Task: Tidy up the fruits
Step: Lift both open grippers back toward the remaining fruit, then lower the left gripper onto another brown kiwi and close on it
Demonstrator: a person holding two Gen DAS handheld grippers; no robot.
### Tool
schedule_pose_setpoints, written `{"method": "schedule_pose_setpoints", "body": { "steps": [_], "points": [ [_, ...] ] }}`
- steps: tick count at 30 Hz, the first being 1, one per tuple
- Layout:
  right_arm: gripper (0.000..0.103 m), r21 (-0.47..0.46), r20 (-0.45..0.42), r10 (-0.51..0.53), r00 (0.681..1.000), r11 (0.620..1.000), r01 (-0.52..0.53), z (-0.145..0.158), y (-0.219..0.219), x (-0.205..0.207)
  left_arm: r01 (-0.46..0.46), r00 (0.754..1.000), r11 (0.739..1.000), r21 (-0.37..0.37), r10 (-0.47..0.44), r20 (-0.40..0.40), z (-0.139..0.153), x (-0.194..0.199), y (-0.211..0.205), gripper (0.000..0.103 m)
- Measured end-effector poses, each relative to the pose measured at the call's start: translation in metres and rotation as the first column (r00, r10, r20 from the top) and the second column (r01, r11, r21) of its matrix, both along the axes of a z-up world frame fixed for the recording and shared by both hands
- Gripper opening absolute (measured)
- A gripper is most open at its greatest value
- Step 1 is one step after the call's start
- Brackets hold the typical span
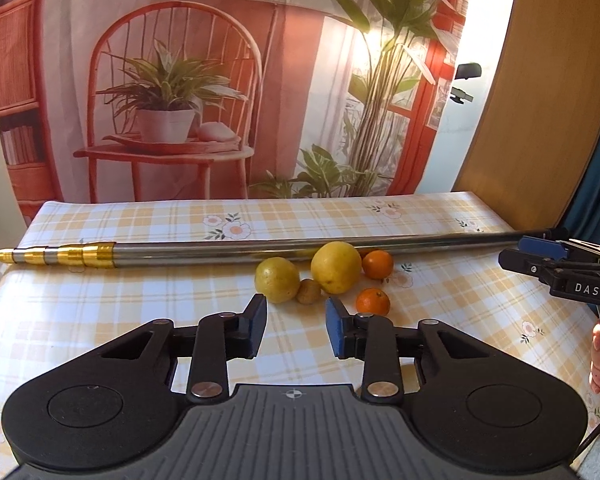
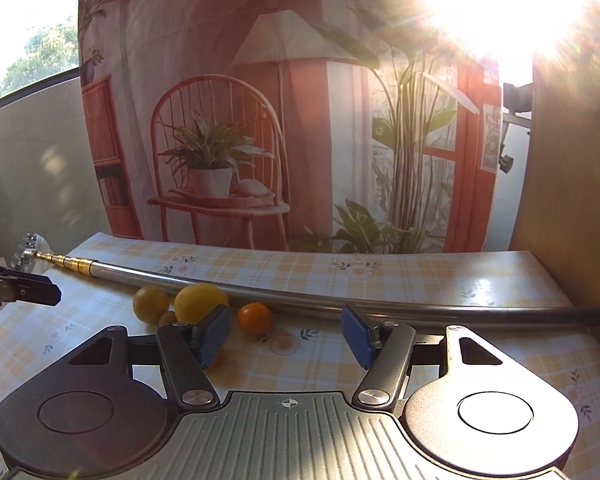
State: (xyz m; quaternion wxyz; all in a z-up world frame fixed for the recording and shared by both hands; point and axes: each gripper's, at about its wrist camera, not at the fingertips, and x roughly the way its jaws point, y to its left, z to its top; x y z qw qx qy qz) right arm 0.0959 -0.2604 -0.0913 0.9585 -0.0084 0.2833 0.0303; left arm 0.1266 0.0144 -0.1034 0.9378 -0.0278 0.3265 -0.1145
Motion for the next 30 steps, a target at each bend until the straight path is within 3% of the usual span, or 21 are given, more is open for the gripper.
{"method": "schedule_pose_setpoints", "body": {
  "steps": [3, 7, 14, 30],
  "points": [
    [0.058, 0.011, -0.006, 0.001, 1.0, 1.0, 0.0, -0.004, -0.001, 0.006, 0.05, 0.999, 0.999, 0.012, -0.05, 0.005, -0.008, 0.016, -0.013, 0.025],
    [0.058, 0.042, -0.025, -0.01, 1.0, 0.999, 0.011, -0.01, -0.005, 0.011, 0.123, 0.992, 0.991, 0.046, -0.123, 0.002, -0.029, 0.043, -0.032, 0.021],
    [0.058, 0.034, -0.052, -0.008, 0.999, 0.999, 0.01, -0.017, -0.008, 0.018, 0.15, 0.989, 0.981, 0.121, -0.151, -0.006, -0.056, 0.078, -0.05, 0.021],
    [0.058, 0.05, -0.104, -0.032, 0.994, 0.998, 0.037, -0.035, -0.015, 0.03, 0.204, 0.979, 0.96, 0.19, -0.201, -0.035, -0.074, 0.096, -0.053, 0.021]
  ]
}}
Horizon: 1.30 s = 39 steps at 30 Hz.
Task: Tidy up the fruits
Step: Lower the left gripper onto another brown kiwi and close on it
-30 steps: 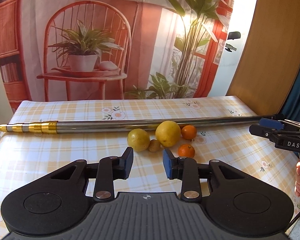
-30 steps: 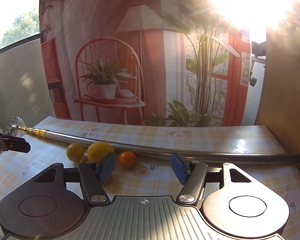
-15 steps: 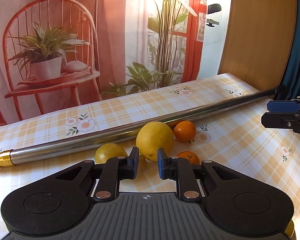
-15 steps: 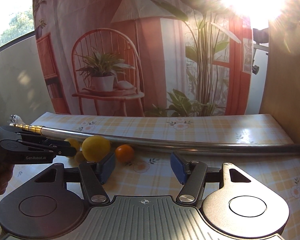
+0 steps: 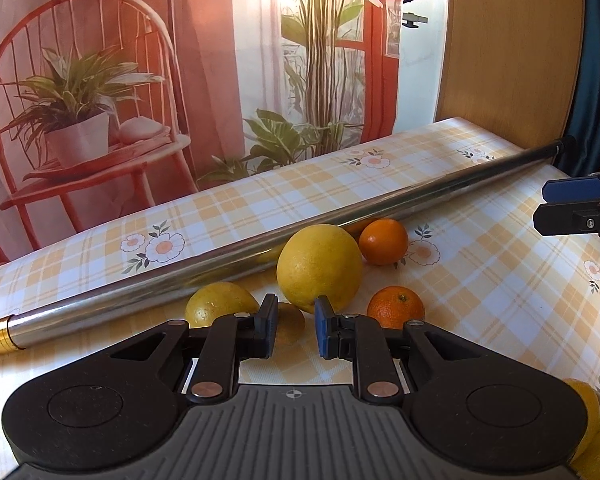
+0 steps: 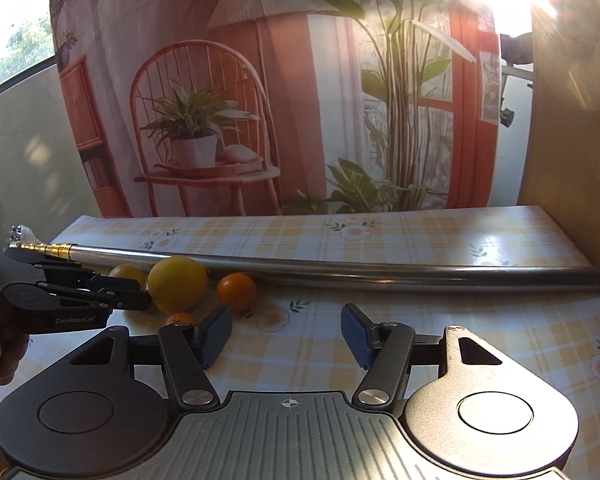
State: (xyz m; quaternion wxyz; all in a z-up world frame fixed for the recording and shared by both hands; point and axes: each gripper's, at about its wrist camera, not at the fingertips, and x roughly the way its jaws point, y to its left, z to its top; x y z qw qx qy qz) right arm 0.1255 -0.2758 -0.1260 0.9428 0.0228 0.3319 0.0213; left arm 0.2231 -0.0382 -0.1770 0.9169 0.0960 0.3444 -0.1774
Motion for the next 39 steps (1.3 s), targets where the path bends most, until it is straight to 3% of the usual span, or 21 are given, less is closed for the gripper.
{"method": "schedule_pose_setpoints", "body": {
  "steps": [5, 9, 11, 19, 23, 27, 39],
  "points": [
    [0.058, 0.004, -0.004, -0.001, 1.0, 1.0, 0.001, -0.001, -0.001, 0.002, 0.012, 1.0, 1.0, 0.017, -0.012, -0.013, -0.003, -0.002, 0.002, 0.021],
    [0.058, 0.011, 0.001, -0.003, 1.0, 1.0, 0.003, -0.001, -0.003, 0.001, 0.05, 0.992, 0.999, -0.02, -0.052, -0.114, -0.006, -0.016, 0.006, 0.021],
    [0.058, 0.017, -0.001, -0.006, 1.0, 1.0, 0.006, -0.002, -0.005, 0.0, 0.068, 0.99, 0.998, -0.005, -0.068, -0.123, -0.006, -0.027, 0.006, 0.022],
    [0.058, 0.043, -0.013, -0.013, 1.0, 0.999, 0.013, -0.006, -0.006, 0.0, -0.053, 0.993, 0.997, -0.05, 0.047, -0.111, -0.003, -0.015, 0.014, 0.022],
    [0.058, 0.035, -0.014, -0.005, 1.0, 0.999, 0.005, -0.006, -0.005, -0.003, -0.077, 0.993, 0.997, -0.027, 0.074, -0.096, -0.007, -0.007, 0.007, 0.023],
    [0.058, 0.05, -0.02, -0.016, 1.0, 0.999, 0.017, -0.008, -0.008, -0.002, -0.109, 0.99, 0.992, -0.058, 0.103, -0.099, -0.006, -0.004, 0.007, 0.028],
    [0.058, 0.059, -0.033, -0.016, 0.999, 0.998, 0.018, -0.012, -0.01, -0.001, -0.18, 0.98, 0.983, -0.045, 0.175, -0.09, -0.012, 0.009, 0.006, 0.028]
  ]
}}
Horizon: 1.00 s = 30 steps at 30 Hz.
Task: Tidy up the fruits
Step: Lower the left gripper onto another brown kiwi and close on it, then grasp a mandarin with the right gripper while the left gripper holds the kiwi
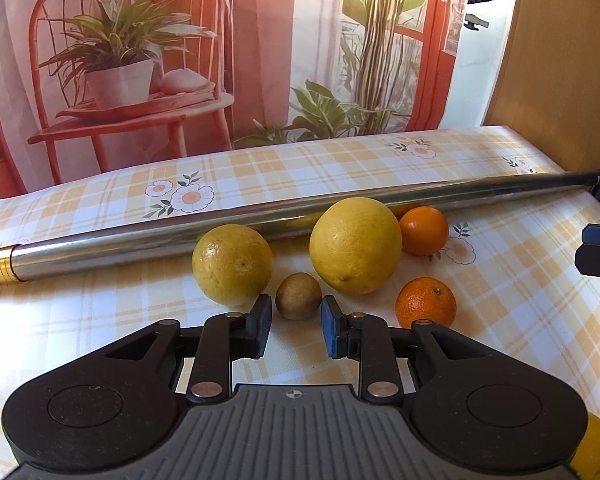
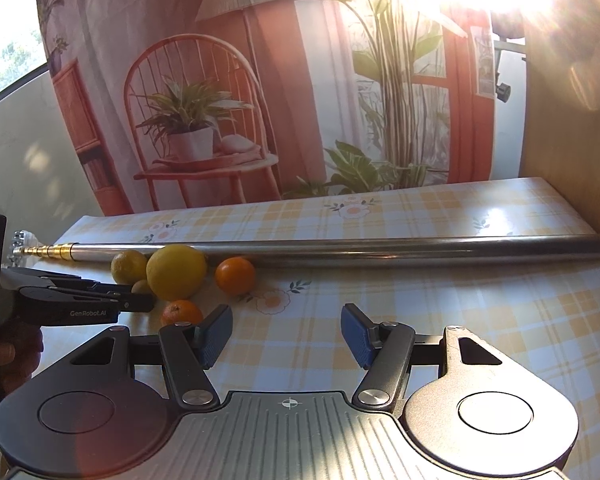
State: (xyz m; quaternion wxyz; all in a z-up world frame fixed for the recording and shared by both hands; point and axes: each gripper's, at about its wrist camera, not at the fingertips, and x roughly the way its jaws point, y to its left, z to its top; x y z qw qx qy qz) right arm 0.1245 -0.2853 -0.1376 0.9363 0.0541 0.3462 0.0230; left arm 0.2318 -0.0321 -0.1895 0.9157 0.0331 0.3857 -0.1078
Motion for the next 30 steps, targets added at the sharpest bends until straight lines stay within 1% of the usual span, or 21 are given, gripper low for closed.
{"method": "schedule_pose_setpoints", "body": {
  "steps": [9, 12, 20, 26, 30],
  "points": [
    [0.058, 0.001, -0.017, 0.007, 1.0, 1.0, -0.007, -0.005, 0.002, 0.002, 0.019, 1.0, 1.0, 0.001, -0.019, 0.022, -0.001, 0.0, -0.003, 0.027],
    [0.058, 0.002, -0.022, 0.013, 1.0, 1.0, -0.013, -0.006, 0.003, 0.002, 0.039, 0.999, 0.999, -0.009, -0.038, 0.025, 0.0, -0.005, -0.001, 0.027],
    [0.058, 0.015, -0.027, 0.046, 0.999, 0.999, -0.046, -0.006, 0.007, 0.007, 0.054, 0.998, 0.999, 0.008, -0.054, 0.029, 0.01, -0.027, 0.006, 0.027],
    [0.058, 0.038, -0.039, 0.136, 0.99, 0.99, -0.135, -0.009, 0.021, 0.024, 0.019, 0.999, 1.0, -0.024, -0.018, 0.05, 0.021, -0.059, 0.02, 0.027],
    [0.057, -0.017, -0.063, 0.235, 0.97, 0.972, -0.236, -0.011, 0.044, 0.04, -0.012, 0.998, 0.998, -0.059, 0.016, 0.063, 0.029, -0.077, 0.03, 0.027]
  ]
}}
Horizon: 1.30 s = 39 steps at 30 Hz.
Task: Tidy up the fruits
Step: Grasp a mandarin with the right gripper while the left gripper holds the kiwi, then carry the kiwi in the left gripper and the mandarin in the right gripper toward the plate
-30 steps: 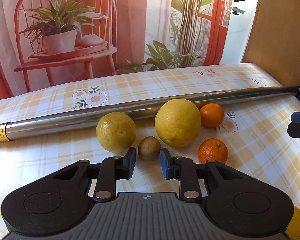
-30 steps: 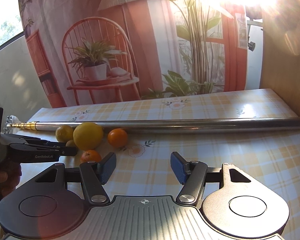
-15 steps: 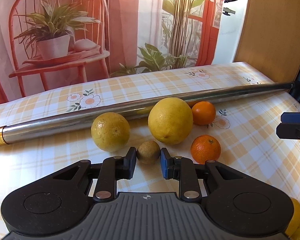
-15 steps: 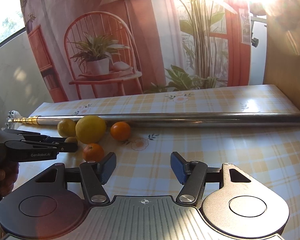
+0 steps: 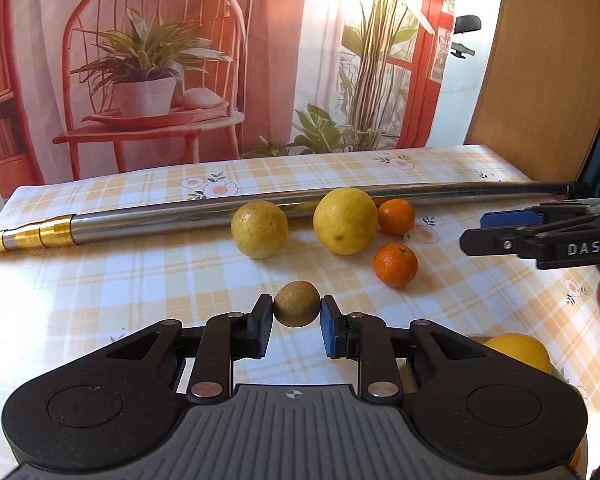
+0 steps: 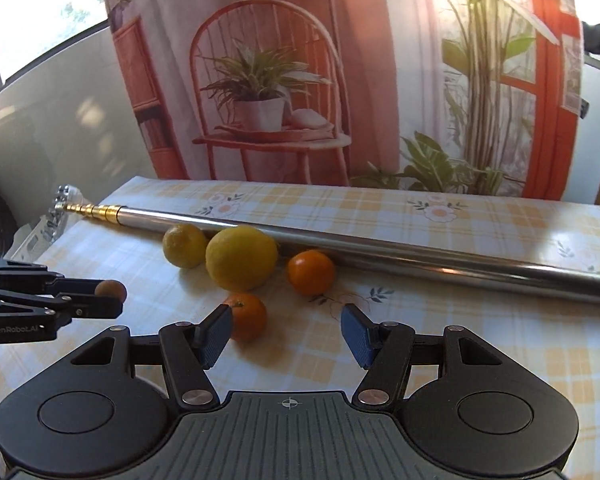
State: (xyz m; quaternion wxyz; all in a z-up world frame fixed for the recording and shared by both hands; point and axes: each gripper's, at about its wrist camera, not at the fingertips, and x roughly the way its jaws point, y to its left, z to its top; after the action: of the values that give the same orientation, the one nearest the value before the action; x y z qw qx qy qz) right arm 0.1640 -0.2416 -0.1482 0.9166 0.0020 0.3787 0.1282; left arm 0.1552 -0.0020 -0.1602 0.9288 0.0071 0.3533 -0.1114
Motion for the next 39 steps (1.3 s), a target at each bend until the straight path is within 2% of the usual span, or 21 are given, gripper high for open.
{"method": "schedule_pose_setpoints", "body": {
  "steps": [6, 10, 14, 17, 21, 24, 31, 39],
  "points": [
    [0.055, -0.037, -0.039, 0.103, 0.994, 0.994, -0.105, -0.006, 0.025, 0.024, -0.024, 1.0, 0.998, -0.061, 0.025, 0.016, 0.01, -0.021, 0.012, 0.027],
    [0.052, -0.064, -0.095, 0.142, 0.985, 0.987, -0.149, -0.018, 0.04, 0.038, -0.031, 0.999, 0.997, -0.071, 0.033, 0.029, 0.012, -0.029, 0.015, 0.027],
    [0.05, -0.085, -0.133, 0.146, 0.98, 0.984, -0.158, -0.027, 0.049, 0.046, -0.029, 0.999, 0.996, -0.08, 0.032, 0.037, 0.012, -0.035, 0.016, 0.027],
    [0.042, -0.114, -0.167, 0.138, 0.976, 0.981, -0.158, -0.034, 0.052, 0.049, -0.029, 0.999, 0.996, -0.09, 0.032, 0.036, 0.011, -0.038, 0.016, 0.027],
    [0.04, -0.107, -0.188, 0.12, 0.975, 0.984, -0.142, -0.038, 0.052, 0.05, -0.02, 0.999, 0.996, -0.089, 0.023, 0.035, 0.01, -0.04, 0.013, 0.027],
    [0.034, -0.092, -0.19, 0.11, 0.976, 0.987, -0.13, -0.037, 0.052, 0.05, -0.012, 0.999, 0.996, -0.085, 0.015, 0.034, 0.009, -0.043, 0.011, 0.027],
    [0.034, -0.079, -0.168, 0.082, 0.982, 0.992, -0.096, -0.028, 0.049, 0.041, 0.0, 0.999, 0.995, -0.099, 0.004, 0.036, 0.012, -0.049, 0.012, 0.027],
    [0.034, -0.032, -0.092, 0.038, 0.995, 0.999, -0.041, -0.004, 0.035, 0.009, 0.019, 0.999, 0.995, -0.1, -0.015, 0.042, 0.015, -0.056, 0.009, 0.027]
  ]
}}
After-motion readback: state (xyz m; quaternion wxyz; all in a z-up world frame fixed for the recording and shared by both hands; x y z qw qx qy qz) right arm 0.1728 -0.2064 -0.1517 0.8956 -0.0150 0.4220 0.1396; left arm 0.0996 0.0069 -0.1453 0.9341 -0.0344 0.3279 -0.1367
